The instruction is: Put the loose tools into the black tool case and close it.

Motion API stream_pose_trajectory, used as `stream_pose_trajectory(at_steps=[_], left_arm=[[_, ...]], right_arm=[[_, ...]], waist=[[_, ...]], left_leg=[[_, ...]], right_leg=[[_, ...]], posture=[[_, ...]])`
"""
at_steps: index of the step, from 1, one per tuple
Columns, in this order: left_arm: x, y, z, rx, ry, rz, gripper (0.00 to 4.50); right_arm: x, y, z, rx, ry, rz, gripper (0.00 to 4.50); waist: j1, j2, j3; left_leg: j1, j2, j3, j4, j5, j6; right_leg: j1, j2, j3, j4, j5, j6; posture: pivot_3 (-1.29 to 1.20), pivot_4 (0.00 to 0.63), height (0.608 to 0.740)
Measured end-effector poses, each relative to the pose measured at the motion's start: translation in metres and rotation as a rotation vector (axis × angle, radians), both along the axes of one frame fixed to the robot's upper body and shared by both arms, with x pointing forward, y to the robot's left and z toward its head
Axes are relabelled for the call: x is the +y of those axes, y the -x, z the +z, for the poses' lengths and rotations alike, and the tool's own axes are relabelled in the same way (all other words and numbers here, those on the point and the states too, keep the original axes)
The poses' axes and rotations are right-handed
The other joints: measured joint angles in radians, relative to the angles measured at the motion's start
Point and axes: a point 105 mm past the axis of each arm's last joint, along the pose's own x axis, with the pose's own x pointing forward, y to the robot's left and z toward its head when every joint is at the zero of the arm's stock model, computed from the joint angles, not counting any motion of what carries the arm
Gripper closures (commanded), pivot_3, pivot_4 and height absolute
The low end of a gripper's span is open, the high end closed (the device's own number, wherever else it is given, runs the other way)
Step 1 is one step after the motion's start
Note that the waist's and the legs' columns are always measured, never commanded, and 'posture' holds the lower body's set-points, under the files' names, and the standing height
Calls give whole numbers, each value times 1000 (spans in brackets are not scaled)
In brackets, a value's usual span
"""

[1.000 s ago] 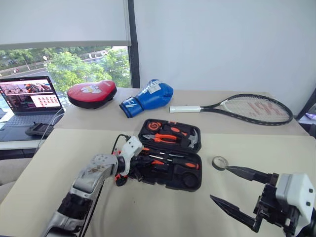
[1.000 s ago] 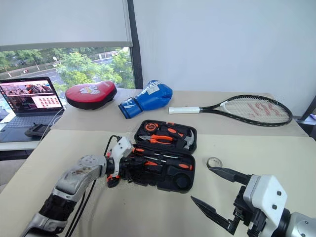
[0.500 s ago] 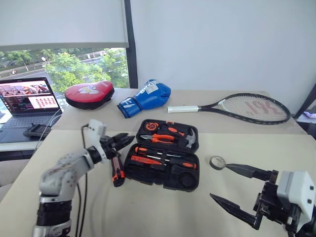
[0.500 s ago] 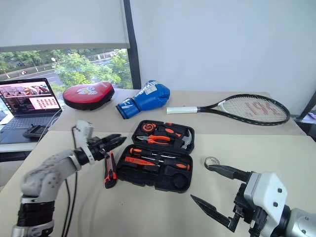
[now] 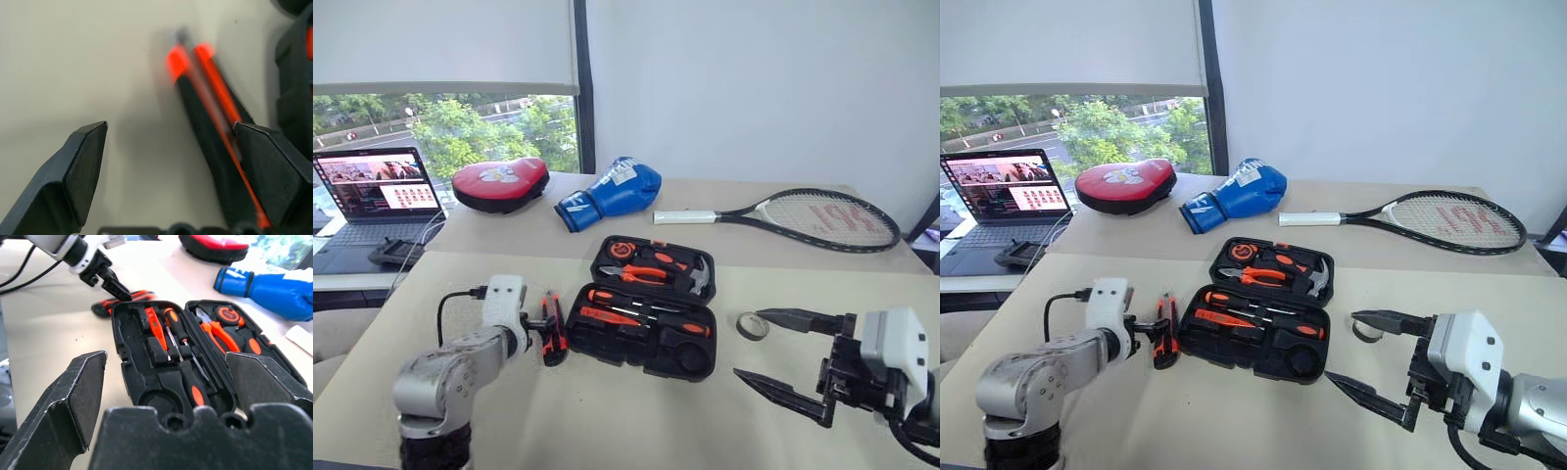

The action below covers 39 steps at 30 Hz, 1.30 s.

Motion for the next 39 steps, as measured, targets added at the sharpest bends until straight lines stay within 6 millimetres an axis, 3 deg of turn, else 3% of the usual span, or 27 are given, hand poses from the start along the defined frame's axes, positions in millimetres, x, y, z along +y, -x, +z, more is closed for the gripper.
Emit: stream_pose_trajectory(at_steps=[12, 17, 21, 24, 29, 32, 39], left_arm=[[-9, 0, 2, 15, 47, -52, 31], [10, 1, 0, -25, -80, -120, 31], [24, -9, 2, -61, -64, -157, 31], [31, -12, 12, -107, -15, -197, 31], [12, -8, 35, -156, 156, -335, 31], [11, -5, 30, -114, 175, -335, 31], [15, 3, 3, -57, 26, -259, 31]], right_arm=[[-1, 5, 1, 36, 28, 11, 0], [0, 7, 2, 30, 25, 12, 0], [1, 6, 3, 23, 24, 10, 0], [1, 6, 2, 23, 21, 11, 0], [2, 5, 3, 17, 19, 16, 0], [2, 5, 2, 17, 14, 14, 0], [2, 5, 2, 18, 10, 12, 0]], waist=[[6, 0, 0], [-2, 0, 0], [-3, 0, 0], [-5, -2, 1], [-5, -2, 1], [-6, -3, 2], [-6, -3, 2]], left_leg=[[-2, -1, 0, -1, -3, -4], [0, 0, 0, -5, -2, -6], [0, 2, 0, -7, -3, -5], [0, 2, 0, -10, -1, -4], [-1, 2, -1, -11, 5, -5], [-1, 1, -1, -11, 5, -4], [-1, 2, -1, -11, 4, -4]], right_leg=[[-1, -3, 1, -1, 0, 0], [-1, -5, 1, -2, -1, -1], [-3, -5, 1, -1, -2, -4], [-5, -4, 1, -1, -2, -6], [-6, -4, 0, -1, -2, -6], [-6, -2, 0, -1, -2, -5], [-6, -4, 1, -1, -2, -6]], posture=[[0, 150, 740], [0, 150, 740], [0, 150, 740], [0, 150, 740], [0, 150, 740], [0, 150, 740], [0, 150, 740]])
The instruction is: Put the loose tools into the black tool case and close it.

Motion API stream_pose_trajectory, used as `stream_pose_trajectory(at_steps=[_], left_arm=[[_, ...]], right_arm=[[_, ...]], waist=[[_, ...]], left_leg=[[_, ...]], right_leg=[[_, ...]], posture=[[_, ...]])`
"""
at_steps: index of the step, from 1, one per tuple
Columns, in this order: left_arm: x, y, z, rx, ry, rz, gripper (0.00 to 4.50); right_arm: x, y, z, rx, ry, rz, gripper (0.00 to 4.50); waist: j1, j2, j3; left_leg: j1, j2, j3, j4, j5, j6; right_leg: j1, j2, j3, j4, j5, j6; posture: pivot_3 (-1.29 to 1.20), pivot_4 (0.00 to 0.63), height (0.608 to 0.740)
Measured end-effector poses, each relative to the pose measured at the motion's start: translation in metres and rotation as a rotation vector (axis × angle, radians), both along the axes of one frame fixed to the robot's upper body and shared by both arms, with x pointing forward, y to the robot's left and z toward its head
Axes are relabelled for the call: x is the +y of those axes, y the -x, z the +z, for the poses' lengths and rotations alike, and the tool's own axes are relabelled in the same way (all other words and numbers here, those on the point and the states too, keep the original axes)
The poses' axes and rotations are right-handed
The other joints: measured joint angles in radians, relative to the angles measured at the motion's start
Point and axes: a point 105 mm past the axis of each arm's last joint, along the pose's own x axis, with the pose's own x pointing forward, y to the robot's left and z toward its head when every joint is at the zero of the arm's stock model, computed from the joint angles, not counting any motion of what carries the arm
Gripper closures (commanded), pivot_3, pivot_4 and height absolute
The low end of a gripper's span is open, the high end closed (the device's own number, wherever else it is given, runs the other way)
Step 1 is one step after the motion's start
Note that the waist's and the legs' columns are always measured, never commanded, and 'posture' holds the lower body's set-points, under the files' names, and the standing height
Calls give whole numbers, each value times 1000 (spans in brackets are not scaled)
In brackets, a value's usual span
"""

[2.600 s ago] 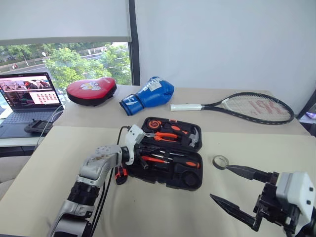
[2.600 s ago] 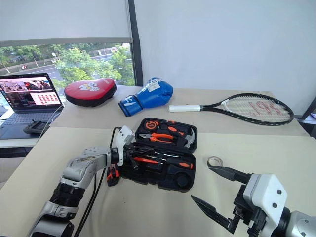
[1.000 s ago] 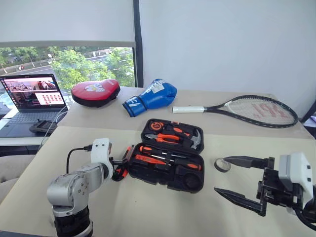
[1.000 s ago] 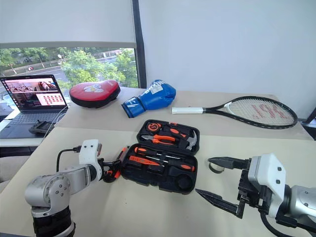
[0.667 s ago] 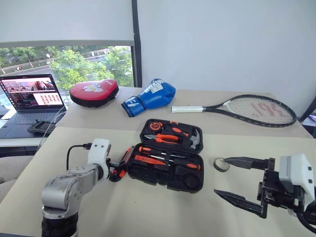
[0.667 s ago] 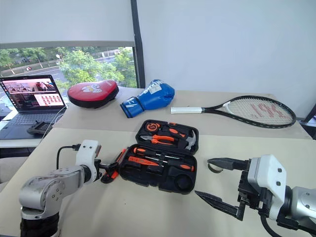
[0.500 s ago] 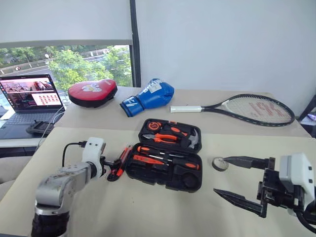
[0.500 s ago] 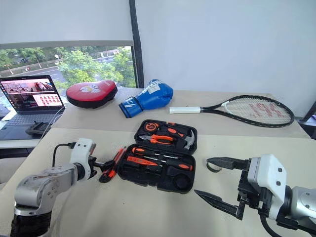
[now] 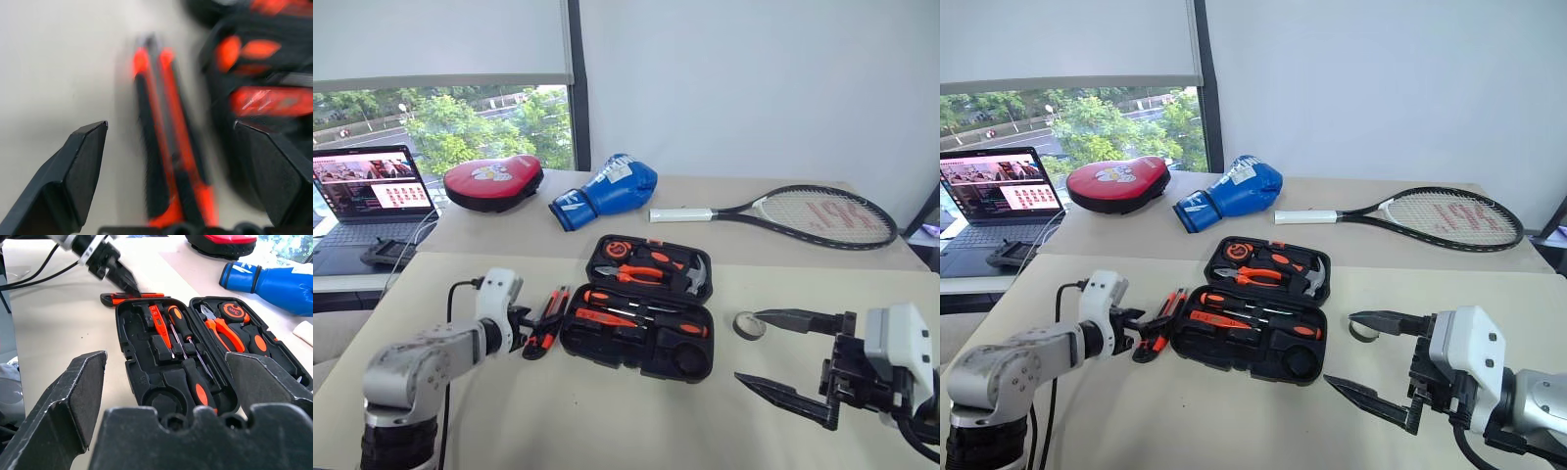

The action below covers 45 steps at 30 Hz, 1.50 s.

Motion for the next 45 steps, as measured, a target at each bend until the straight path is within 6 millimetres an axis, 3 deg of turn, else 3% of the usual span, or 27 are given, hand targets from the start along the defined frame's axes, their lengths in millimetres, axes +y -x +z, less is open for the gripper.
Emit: stream_pose_trajectory(at_steps=[9, 12, 16, 18, 21, 25, 26, 28, 30, 33, 35, 37, 45], left_arm=[[-7, 7, -8, -2, -73, -18, 31], [-7, 7, -10, -12, -85, -7, 767], [-6, 8, -12, -31, -72, -1, 2361], [-5, 9, -12, -44, -63, -1, 2729], [-6, 8, -9, -76, -6, -30, 2729], [-11, -1, 27, -265, 74, -135, 2729], [-16, -5, 39, -295, 108, -195, 2729], [-37, -6, 71, -356, 128, -496, 2729], [-57, -1, 84, -399, 60, -755, 2729], [-79, 1, 64, -369, -132, -1157, 2729], [-82, -3, 45, -302, -175, -1276, 2729], [-84, -7, 35, -254, -198, -1353, 2729], [-82, -16, 14, -199, -316, -1482, 2729]], right_arm=[[0, 0, 0, -1, 2, 2, 0], [0, 0, 0, -4, 6, 1, 0], [0, 0, 0, -3, 7, 0, 0], [0, 0, 0, -3, 7, -1, 0], [-1, -1, 0, -5, 9, -5, 0], [-2, -1, -1, -8, -3, -17, 0], [-2, -1, -1, -6, -6, -18, 0], [-1, 1, -2, -7, -14, -19, 0], [0, 3, -3, -2, -17, -19, 0], [2, 8, -5, 3, -26, -25, 0], [3, 12, -5, -1, -31, -34, 0], [2, 15, -4, 2, -33, -43, 0], [-8, 20, -3, 6, -18, -30, 0]], waist=[[2, 0, 0], [2, 0, 0], [2, 0, 0], [2, 0, 0], [2, 0, 0], [4, 0, 0], [7, 0, 0], [12, -1, 1], [10, 2, -1], [8, 4, -1], [1, 3, 0], [-4, 0, 1], [-4, 0, 1]], left_leg=[[0, 0, 0, 0, -1, 0], [0, 0, 0, 0, -1, 0], [0, 0, 0, 0, -1, 0], [0, 0, 0, 0, -1, 0], [-1, 1, 0, 0, -1, 0], [-5, 0, 0, 0, 0, 0], [-5, 0, -1, 1, 1, -1], [-7, -1, 0, 1, 2, 0], [-5, -2, 3, 1, 1, 0], [-4, -4, 7, 0, 0, 3], [-5, -4, 7, 1, 0, 5], [-6, -3, 7, 3, -5, 13], [-8, -3, 7, 8, -8, 18]], right_leg=[[0, -1, 0, 0, 0, 0], [0, -1, 0, 0, 0, 0], [0, -1, 0, 0, 0, 0], [0, -1, 0, 0, 0, 0], [-2, -1, 0, 0, 0, 0], [-6, -1, 0, 0, 0, -1], [-5, 0, -1, 1, 0, -1], [-7, 6, -5, 1, 1, -2], [-5, 6, -5, 1, 0, -3], [-5, 6, -3, 0, -4, -10], [-6, 6, -2, 0, -4, -9], [-7, 7, -2, 0, 1, -1], [-6, 6, -2, 1, 1, 3]], posture=[[0, 150, 740], [0, 150, 740], [0, 150, 740], [0, 150, 740], [0, 150, 740], [0, 150, 740], [0, 150, 740], [0, 150, 740], [0, 150, 740], [0, 150, 740], [0, 150, 740], [0, 150, 740], [0, 150, 740]])
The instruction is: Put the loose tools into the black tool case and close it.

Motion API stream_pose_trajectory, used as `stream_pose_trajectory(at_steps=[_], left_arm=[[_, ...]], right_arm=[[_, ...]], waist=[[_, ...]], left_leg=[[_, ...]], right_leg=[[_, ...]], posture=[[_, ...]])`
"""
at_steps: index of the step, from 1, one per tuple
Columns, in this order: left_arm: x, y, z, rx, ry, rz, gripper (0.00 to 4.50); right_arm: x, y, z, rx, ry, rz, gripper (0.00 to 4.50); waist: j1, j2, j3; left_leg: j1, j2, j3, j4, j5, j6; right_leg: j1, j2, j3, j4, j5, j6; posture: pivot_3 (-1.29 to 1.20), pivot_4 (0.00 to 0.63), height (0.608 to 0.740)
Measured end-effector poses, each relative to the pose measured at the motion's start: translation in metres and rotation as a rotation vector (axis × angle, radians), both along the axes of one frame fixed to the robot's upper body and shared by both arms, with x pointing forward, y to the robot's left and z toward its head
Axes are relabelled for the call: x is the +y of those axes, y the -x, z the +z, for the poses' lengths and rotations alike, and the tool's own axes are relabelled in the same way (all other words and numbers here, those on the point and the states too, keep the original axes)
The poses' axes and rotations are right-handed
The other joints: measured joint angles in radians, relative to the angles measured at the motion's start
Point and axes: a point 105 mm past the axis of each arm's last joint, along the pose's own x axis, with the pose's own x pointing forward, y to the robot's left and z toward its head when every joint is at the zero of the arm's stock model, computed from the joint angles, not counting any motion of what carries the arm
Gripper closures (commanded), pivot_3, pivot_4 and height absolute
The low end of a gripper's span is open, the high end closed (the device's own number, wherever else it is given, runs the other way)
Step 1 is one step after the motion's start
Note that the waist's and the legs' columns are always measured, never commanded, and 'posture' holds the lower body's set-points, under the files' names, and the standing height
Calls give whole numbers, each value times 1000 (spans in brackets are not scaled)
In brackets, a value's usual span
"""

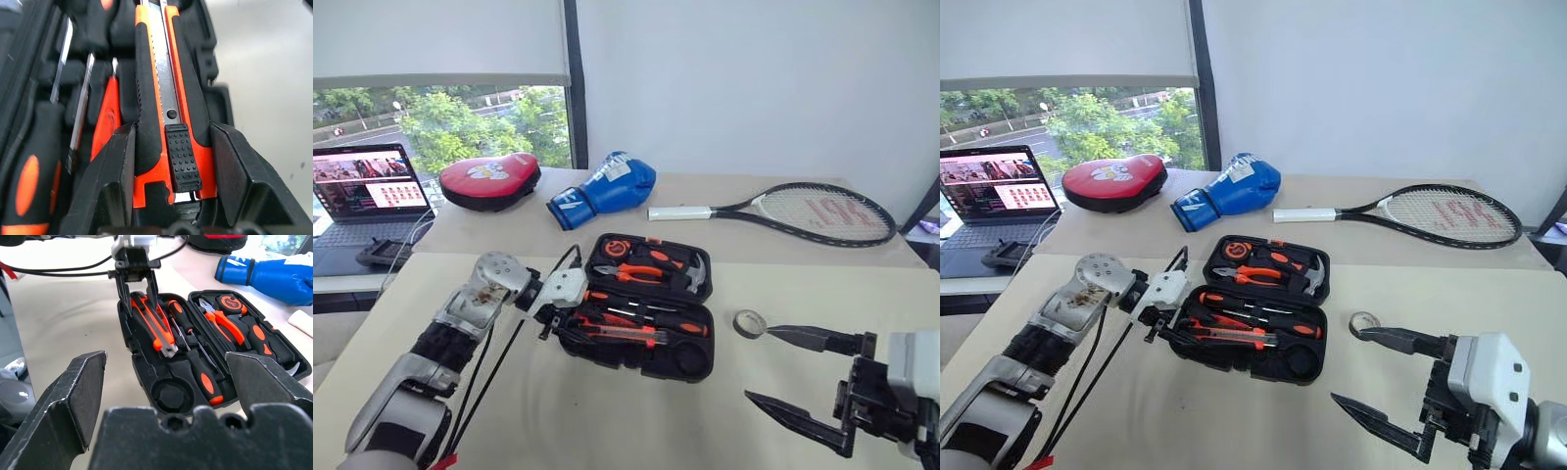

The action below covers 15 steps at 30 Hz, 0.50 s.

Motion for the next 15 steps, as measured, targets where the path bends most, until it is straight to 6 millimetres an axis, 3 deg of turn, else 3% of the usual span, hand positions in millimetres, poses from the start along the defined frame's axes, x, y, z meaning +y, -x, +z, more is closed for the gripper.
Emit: stream_pose_trajectory(at_steps=[10, 12, 13, 15], left_arm=[[-4, -2, -3, -50, -51, -52, 2729], [-8, -1, -3, -42, -41, -55, 1722], [-8, -1, -3, -34, -33, -49, 1558], [-10, -2, -1, -18, -11, -30, 782]], right_arm=[[-1, -2, 3, -10, 7, 31, 0], [-1, -3, 3, -11, 6, 31, 0], [-2, -3, 2, -11, 8, 29, 0], [-2, -4, 2, -11, 9, 30, 0]], waist=[[1, 0, 0], [2, 0, 0], [1, 0, 0], [1, 0, 0]], left_leg=[[-1, 1, 0, 5, -1, 2], [-1, 1, 0, 5, -1, 2], [-2, 1, 0, 5, -1, 2], [-2, 1, 0, 5, -1, 2]], right_leg=[[0, -1, 0, 1, 1, 2], [0, -1, 0, 1, 1, 2], [0, -1, 0, 1, 1, 2], [0, -1, 0, 1, 1, 2]], posture=[[0, 150, 740], [0, 150, 740], [0, 150, 740], [0, 150, 740]])
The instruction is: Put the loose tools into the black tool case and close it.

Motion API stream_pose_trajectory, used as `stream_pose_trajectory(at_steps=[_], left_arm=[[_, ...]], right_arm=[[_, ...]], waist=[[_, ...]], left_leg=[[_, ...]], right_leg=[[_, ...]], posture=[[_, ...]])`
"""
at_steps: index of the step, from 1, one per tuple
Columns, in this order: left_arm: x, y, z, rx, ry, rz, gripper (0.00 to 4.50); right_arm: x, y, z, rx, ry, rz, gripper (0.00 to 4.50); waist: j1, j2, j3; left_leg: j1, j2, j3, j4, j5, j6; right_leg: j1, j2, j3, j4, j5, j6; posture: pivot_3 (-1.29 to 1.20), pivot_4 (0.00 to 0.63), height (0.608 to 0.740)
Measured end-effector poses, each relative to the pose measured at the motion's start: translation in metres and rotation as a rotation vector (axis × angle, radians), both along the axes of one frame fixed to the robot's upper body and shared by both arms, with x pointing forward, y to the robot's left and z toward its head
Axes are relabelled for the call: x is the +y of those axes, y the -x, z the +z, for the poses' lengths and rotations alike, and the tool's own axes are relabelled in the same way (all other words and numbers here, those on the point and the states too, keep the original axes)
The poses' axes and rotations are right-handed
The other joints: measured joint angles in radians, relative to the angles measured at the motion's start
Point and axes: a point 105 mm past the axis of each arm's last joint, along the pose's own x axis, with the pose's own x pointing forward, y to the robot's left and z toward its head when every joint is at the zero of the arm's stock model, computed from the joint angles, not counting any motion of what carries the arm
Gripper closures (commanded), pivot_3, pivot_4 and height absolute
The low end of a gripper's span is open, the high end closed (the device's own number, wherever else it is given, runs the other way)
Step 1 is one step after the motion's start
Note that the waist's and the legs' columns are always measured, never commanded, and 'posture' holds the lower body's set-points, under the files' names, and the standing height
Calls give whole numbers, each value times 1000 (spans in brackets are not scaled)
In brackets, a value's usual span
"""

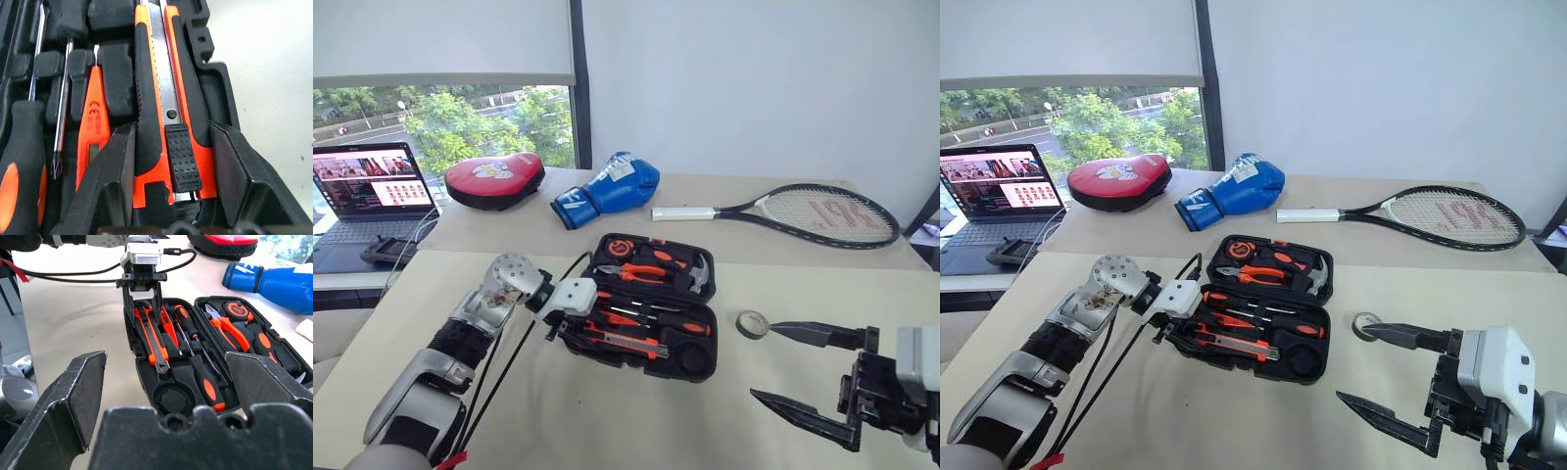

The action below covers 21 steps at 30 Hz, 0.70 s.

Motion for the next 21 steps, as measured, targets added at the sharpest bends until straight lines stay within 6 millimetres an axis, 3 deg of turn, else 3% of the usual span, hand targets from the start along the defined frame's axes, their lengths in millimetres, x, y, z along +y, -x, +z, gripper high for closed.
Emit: stream_pose_trajectory(at_steps=[1, 4, 7, 8, 10, 16, 21], left_arm=[[0, 0, 3, 30, 30, 23, 452], [0, 0, 32, 113, 193, 112, 452], [7, 0, 64, 183, 357, 231, 1225], [8, -1, 67, 196, 386, 266, 1705], [7, 1, 56, 215, 432, 339, 2357], [-4, 8, -7, 286, 494, 597, 4469], [-2, 3, -20, 153, 440, 703, 4469]], right_arm=[[0, 0, 0, 0, 1, 2, 0], [0, 1, -1, 7, 4, 4, 0], [-1, 1, -2, 8, 8, 2, 0], [-1, 0, -2, 8, 8, 1, 0], [-1, 0, -2, 5, 3, -5, 0], [4, 0, -2, 2, -6, 3, 0], [5, -1, -1, 1, -4, 3, 0]], waist=[[-1, 0, 0], [-2, 0, 0], [-7, 1, 0], [-7, 1, -1], [-7, 4, -1], [0, 3, 0], [4, 5, -1]], left_leg=[[0, 0, 0, 0, 0, 0], [-2, 1, -1, 1, 1, -1], [-1, 1, -1, 1, 3, -5], [1, 1, -1, 1, 3, -5], [6, 1, -1, 1, 2, -4], [7, 0, -4, 1, 2, -6], [9, 1, -6, -1, 1, -5]], right_leg=[[0, 0, 0, 0, 0, 0], [-2, 0, 0, 1, 0, 1], [0, 1, 0, 1, -1, 2], [1, 0, 0, 1, -1, 2], [7, -1, 0, 0, -2, 4], [9, -5, 2, 0, -2, 3], [11, -7, 2, -1, 0, 1]], posture=[[0, 150, 740], [0, 150, 740], [0, 150, 740], [0, 150, 740], [0, 150, 740], [0, 150, 740], [0, 150, 740]])
